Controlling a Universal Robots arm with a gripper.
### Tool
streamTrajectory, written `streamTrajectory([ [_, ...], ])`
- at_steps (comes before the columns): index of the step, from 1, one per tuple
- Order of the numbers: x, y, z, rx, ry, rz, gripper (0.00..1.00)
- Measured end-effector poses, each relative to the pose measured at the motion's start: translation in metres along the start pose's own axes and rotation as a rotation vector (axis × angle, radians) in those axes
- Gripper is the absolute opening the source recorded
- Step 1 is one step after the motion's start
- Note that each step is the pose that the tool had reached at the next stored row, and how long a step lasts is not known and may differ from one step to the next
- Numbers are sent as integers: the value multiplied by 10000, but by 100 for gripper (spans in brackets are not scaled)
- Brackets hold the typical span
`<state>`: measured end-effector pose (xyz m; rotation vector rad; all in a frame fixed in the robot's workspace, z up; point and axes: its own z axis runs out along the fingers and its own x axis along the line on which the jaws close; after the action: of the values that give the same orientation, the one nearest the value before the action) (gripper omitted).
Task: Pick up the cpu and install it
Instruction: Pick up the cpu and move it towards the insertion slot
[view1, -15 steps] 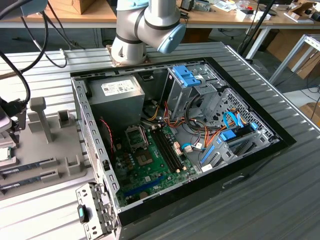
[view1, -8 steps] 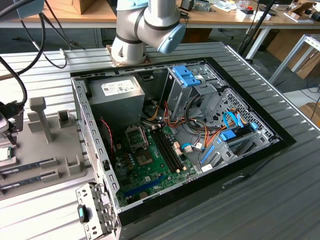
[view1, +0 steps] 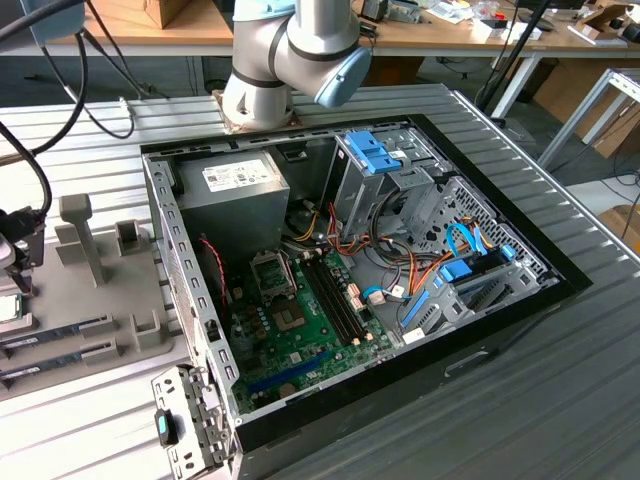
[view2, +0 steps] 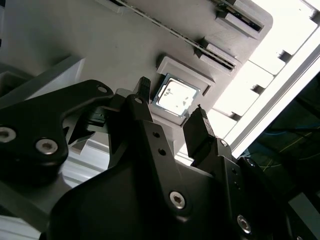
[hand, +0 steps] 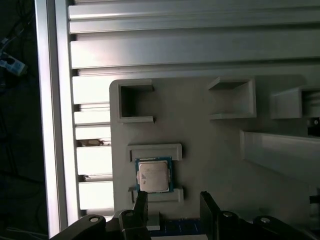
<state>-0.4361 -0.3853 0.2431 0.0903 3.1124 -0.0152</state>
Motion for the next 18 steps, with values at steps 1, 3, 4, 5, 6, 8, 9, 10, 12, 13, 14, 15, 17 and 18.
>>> streamTrajectory([
  [1,0,0,6,0,-1,0,54],
  [3,0,0,13,-1,-2,0,54],
  [4,1,0,17,0,-1,-1,54],
  [5,1,0,20,0,0,0,54],
  [6,2,0,22,1,0,0,54],
  [8,2,0,28,0,-1,0,54],
  [9,3,0,31,0,0,0,54],
  [10,3,0,37,0,-1,0,54],
  [12,3,0,46,0,-1,0,54],
  [13,3,0,48,0,0,0,54],
  [14,3,0,53,0,-1,0,54],
  [15,4,0,57,0,-1,0,54],
  [17,4,0,61,0,0,0,54],
  [18,4,0,64,0,0,0,54],
])
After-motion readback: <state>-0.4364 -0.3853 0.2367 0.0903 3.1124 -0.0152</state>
